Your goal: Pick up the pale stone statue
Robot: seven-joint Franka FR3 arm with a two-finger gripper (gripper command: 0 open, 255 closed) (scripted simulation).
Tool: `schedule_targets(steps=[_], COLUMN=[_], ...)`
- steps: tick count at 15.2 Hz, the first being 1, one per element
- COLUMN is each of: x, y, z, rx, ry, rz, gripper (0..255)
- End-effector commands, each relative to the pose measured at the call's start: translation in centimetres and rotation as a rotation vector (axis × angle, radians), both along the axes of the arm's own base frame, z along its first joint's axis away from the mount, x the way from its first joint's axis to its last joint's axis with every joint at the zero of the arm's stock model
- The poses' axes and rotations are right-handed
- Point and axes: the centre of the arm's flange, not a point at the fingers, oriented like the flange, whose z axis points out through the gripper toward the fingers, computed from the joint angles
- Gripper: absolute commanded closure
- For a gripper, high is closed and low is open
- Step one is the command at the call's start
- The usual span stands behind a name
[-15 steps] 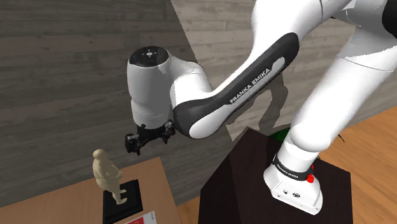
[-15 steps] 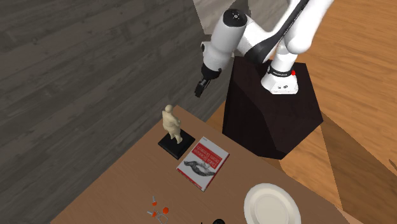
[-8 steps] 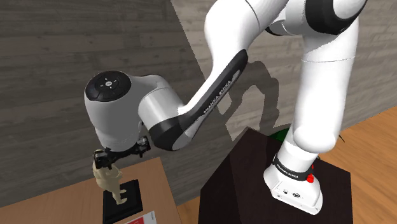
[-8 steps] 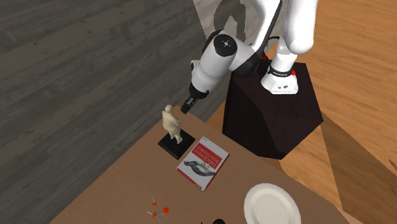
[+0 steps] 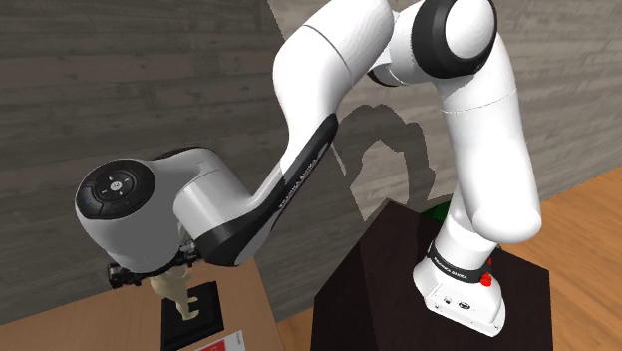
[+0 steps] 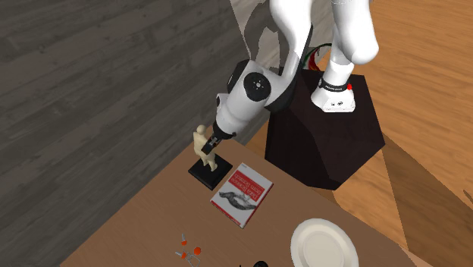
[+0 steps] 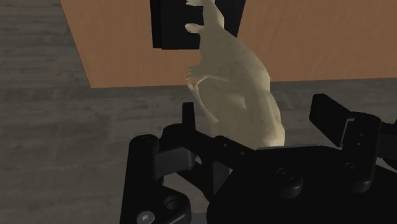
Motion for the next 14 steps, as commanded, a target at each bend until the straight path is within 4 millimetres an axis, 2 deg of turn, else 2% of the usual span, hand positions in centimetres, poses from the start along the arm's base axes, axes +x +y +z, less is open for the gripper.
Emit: schedule_targets(steps=[1, 4, 6, 7, 14], x=[0.0, 0.0, 0.0, 0.0, 0.0], y=[0.2, 0.2, 0.2, 0.2, 0.2], z=[-1.1, -2.6, -2.9, -3.0, -3.0], rx=[0.0, 0.0, 0.0, 0.0, 0.0], ry=[-0.002, -0.002, -0.002, -0.002, -0.002], rz=[-0.001, -0.001, -0.001, -0.001, -0.001], gripper=[0, 0, 0, 255, 255])
